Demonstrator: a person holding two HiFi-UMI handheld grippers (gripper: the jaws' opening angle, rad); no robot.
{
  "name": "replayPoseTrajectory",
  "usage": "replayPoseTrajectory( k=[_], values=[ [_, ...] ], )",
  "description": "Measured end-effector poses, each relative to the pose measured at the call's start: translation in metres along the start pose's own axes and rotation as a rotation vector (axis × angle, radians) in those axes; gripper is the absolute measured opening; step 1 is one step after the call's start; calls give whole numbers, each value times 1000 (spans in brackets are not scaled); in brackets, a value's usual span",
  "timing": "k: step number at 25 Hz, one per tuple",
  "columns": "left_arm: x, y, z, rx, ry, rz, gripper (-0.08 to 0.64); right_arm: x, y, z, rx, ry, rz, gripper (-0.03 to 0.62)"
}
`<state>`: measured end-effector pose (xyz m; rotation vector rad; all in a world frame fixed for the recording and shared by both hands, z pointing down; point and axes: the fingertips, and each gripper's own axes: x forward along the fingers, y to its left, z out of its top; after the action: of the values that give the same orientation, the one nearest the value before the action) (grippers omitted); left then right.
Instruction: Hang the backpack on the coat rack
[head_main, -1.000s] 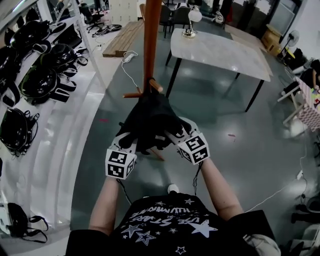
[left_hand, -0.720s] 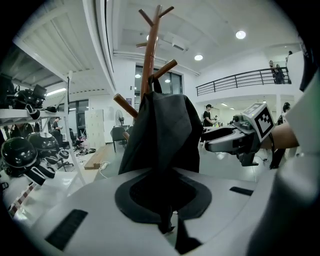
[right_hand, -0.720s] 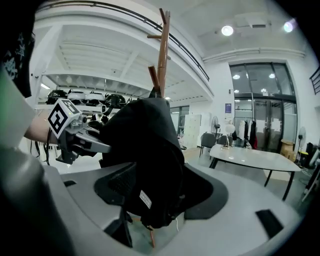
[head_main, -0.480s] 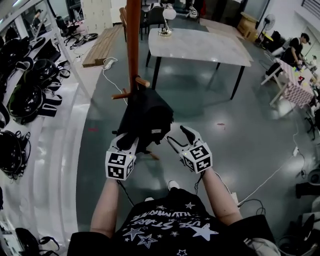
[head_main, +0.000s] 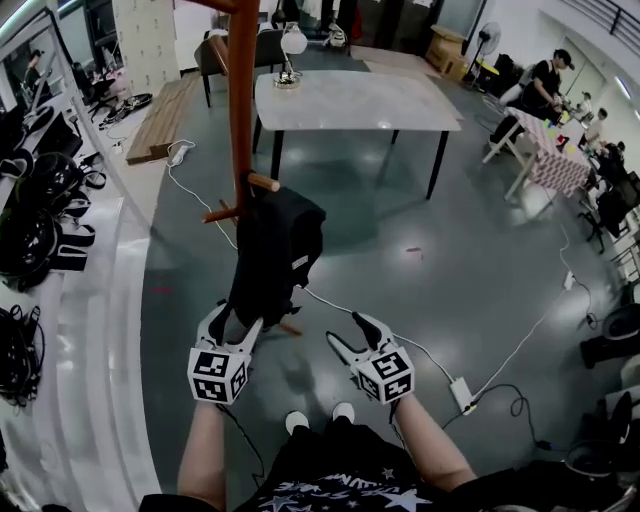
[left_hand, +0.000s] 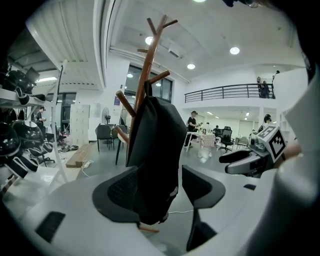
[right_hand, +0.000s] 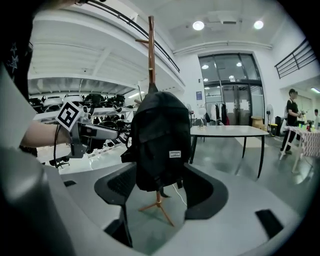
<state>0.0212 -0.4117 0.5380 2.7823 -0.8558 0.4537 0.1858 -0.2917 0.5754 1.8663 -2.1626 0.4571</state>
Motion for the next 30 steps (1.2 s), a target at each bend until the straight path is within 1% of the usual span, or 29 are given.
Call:
replayPoseTrajectory(
  k=[3,7,11,14,16,19,22,25,27,30],
  values=[
    [-20,-13,-12,-17,0,-1,282,-13,15,-13,14,2,10,288],
    [-42,-40,-35,-41,8,-9,282,-26,18,-21,68,-29,14,219],
    [-69,-85,-54,-39,31,-18,282,-66,27,-27,103,-61,30,172],
    [-88,-110,-65,-31,38,-21,282,-96,40,-40,110,-69,38,100],
    [-104,-132,-66,-29,28,-23,282,-120,51,-49,101,-58,53,23],
    [-133,-169,-67,11,18,-25,282,-158,73,-60,67,-53,94,14],
    [-163,-204,-65,31,-5,-25,282,-196,93,-60,10,-70,124,12],
    [-192,-230,-66,29,-31,-1,270,-228,103,-52,-71,-107,101,12],
    [-211,-246,-69,17,-38,11,239,-248,105,-47,-103,-136,69,12],
    [-240,-268,-75,18,-40,22,166,-273,110,-46,-107,-157,59,12]
  ],
)
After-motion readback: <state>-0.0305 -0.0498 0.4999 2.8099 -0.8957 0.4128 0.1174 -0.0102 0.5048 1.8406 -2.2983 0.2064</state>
